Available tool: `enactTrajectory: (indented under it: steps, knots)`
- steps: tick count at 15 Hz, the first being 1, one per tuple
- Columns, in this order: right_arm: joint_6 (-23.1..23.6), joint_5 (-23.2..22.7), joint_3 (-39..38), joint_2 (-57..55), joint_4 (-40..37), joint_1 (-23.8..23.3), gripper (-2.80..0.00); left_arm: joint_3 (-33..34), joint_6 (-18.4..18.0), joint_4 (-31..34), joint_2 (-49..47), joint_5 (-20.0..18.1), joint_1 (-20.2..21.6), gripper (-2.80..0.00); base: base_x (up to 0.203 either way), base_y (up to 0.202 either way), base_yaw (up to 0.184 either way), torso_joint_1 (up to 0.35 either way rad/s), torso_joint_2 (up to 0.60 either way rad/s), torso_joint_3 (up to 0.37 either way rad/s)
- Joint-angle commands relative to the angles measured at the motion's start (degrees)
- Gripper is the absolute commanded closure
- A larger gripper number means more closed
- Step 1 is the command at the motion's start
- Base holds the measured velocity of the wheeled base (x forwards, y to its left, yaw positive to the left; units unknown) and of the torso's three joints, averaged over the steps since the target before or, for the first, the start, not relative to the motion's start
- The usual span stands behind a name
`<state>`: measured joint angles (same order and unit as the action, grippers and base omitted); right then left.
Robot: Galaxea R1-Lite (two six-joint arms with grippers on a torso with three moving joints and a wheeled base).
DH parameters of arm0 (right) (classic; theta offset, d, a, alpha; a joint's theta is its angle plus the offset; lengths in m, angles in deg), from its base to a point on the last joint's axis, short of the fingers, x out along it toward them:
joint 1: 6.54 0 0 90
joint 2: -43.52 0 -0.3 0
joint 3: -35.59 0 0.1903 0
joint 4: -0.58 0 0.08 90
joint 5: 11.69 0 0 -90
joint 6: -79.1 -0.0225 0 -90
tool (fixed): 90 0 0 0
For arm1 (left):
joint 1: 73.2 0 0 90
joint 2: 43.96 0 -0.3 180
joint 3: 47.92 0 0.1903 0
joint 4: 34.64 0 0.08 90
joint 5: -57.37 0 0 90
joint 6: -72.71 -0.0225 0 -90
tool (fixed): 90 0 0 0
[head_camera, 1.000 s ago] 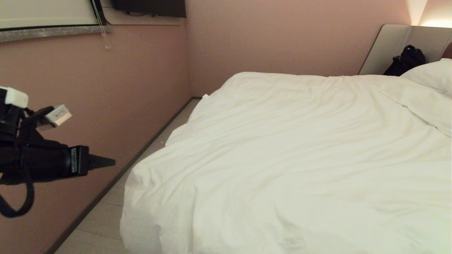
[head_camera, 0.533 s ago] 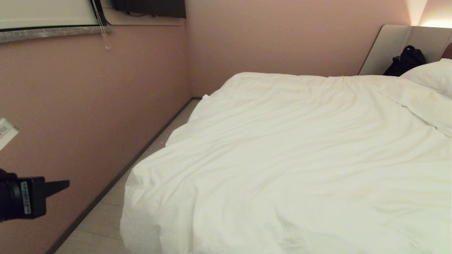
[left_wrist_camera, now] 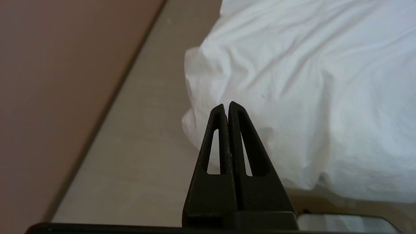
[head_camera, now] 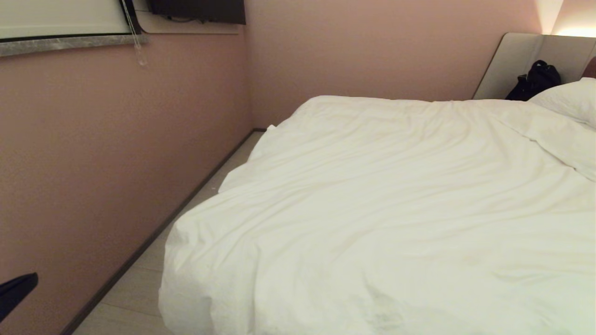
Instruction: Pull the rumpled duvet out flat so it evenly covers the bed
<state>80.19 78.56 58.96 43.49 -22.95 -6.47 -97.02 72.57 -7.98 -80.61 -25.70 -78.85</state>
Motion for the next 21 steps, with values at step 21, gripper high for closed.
enactTrajectory:
  steps: [21]
  knots:
    - [0.0, 0.0, 0.0, 0.0, 0.0, 0.0, 0.0, 25.7, -0.5, -18.2, 26.7, -8.5, 6.3, 0.0, 0.0, 0.0, 0.0, 0.0, 0.0, 0.0]
